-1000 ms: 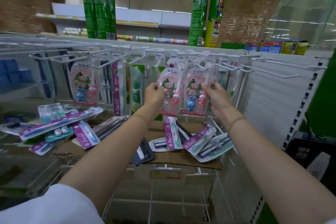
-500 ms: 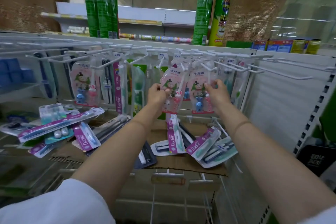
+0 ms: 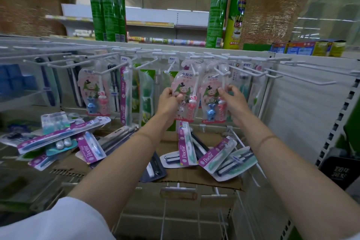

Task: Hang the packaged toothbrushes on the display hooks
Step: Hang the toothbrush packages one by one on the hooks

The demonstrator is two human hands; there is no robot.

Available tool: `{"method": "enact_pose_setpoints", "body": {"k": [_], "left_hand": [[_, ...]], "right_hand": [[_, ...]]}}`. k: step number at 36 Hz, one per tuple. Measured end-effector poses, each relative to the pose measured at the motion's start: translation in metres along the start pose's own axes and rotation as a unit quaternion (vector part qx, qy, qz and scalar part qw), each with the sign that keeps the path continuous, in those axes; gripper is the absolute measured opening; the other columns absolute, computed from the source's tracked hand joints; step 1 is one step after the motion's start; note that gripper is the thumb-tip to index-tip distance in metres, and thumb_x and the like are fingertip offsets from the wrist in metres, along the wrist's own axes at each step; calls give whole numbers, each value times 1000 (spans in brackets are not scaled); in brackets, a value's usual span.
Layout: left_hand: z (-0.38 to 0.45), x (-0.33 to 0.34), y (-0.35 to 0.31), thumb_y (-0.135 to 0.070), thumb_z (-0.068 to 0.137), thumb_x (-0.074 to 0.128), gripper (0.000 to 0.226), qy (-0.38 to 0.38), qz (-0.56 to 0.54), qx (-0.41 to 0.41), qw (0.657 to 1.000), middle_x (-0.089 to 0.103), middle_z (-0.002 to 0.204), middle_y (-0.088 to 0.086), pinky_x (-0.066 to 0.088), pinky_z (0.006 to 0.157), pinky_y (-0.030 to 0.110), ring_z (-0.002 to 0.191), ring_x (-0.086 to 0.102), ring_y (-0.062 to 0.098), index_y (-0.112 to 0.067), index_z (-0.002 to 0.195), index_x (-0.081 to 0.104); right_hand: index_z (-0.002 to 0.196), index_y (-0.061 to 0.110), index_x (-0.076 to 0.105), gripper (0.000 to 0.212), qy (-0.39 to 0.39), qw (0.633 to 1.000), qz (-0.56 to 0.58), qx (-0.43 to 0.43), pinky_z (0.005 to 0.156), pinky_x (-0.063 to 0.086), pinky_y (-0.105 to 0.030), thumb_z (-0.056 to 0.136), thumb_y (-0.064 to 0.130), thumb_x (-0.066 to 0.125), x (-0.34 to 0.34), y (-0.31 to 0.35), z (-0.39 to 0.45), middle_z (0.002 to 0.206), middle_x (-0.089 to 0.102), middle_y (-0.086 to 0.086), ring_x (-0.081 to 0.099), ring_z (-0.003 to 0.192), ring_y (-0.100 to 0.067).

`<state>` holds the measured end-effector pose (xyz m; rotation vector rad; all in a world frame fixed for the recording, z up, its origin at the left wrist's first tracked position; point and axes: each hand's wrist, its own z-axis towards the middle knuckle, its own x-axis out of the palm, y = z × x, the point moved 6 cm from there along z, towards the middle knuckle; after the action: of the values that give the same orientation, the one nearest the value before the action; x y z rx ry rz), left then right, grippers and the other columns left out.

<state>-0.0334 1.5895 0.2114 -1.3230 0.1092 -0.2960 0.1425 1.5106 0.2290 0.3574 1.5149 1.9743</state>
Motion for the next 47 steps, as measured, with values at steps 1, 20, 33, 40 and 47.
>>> {"method": "enact_pose_setpoints", "body": {"k": [1, 20, 33, 40, 47], "left_hand": [[0, 1, 0, -5, 95, 48, 23, 1, -2, 0, 1000, 49, 79, -1, 43, 65, 23, 73, 48, 11, -14, 75, 41], [-9, -20, 8, -18, 81, 71, 26, -97, 53, -7, 994, 55, 84, -4, 47, 70, 26, 86, 55, 16, -13, 94, 50], [-51, 0, 8, -25, 81, 70, 25, -113, 186, 139, 966, 52, 60, -7, 44, 64, 29, 60, 48, 9, -16, 65, 53], [-57, 43, 32, -29, 90, 59, 25, 28, 257, 72, 963, 62, 68, 4, 50, 71, 32, 69, 60, 19, -10, 74, 63], [-57, 71, 47, -12, 87, 58, 23, 80, 285, 3, 955, 65, 73, 8, 55, 76, 35, 68, 62, 19, -17, 64, 57]], "right_hand": [[112, 15, 50, 20, 5, 1000, 4, -2, 102, 43, -45, 96, 26, 51, 1, 1, 0, 128, 54, -8, 52, 117, -24], [115, 6, 55, 34, 12, 998, -55, 39, 87, 46, -37, 91, 28, 60, -1, -14, -9, 111, 61, -6, 58, 102, -23], [90, 16, 54, 6, 32, 986, -149, 72, 90, 45, -39, 93, 20, 55, -29, -53, -31, 104, 59, -8, 57, 101, -23], [105, 2, 64, 19, 60, 954, -288, 55, 72, 40, -26, 91, 14, 59, -54, -66, -40, 111, 66, -13, 59, 90, -21], [107, 3, 70, 23, 80, 928, -355, 74, 82, 44, -28, 90, 16, 60, -76, -74, -43, 106, 67, -12, 58, 92, -22]]}}
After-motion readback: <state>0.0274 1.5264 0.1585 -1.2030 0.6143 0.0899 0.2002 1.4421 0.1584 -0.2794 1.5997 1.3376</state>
